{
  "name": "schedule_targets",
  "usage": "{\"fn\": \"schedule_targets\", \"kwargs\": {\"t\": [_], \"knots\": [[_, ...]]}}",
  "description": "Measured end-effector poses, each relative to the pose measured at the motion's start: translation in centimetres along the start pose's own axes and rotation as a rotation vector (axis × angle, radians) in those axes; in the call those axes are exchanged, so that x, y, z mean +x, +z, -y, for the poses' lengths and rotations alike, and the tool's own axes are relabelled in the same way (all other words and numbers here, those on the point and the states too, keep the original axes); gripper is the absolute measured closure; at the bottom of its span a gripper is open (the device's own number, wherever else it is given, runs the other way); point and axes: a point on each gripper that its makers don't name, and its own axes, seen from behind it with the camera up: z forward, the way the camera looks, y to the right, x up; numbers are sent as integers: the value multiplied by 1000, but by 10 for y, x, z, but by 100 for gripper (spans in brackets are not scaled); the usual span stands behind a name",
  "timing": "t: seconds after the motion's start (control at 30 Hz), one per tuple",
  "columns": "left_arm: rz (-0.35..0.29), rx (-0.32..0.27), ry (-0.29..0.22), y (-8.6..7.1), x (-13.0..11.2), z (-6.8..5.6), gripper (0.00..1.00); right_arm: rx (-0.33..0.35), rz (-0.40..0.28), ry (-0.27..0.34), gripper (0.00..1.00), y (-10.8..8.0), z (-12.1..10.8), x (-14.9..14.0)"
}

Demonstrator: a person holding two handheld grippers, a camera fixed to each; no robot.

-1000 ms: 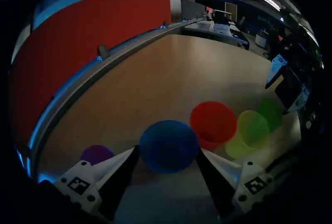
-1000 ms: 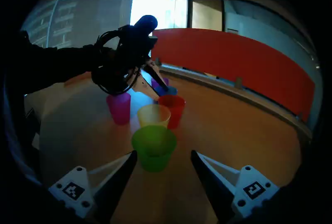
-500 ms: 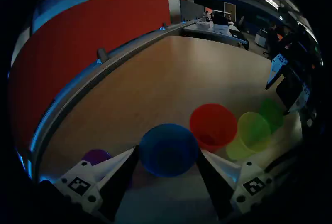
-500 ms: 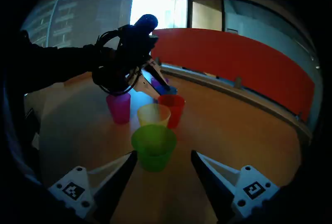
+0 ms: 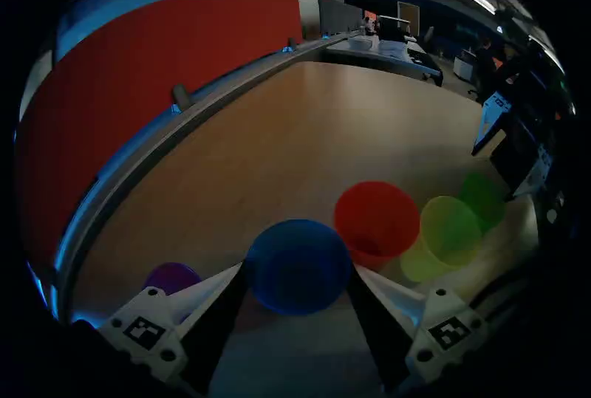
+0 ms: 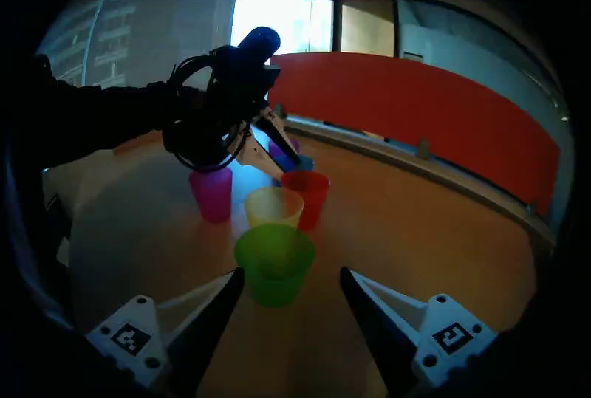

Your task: Pour water

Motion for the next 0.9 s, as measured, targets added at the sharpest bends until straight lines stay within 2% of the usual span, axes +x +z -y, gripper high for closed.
{"fn": "schedule_targets", "kwargs": {"t": [0.17, 0.37, 0.6, 0.9], "knots": [[-13, 14, -3, -9, 0, 3, 12, -4, -7, 6, 0, 1, 0, 3], [-71, 39, -21, -29, 14, 6, 12, -2, -15, 4, 0, 2, 3, 7], [-162, 86, -43, -65, 34, 4, 12, 0, -22, -8, 0, 2, 9, 12], [-258, 144, -47, -109, 53, -8, 12, -12, -18, -23, 0, -1, 12, 13]]}}
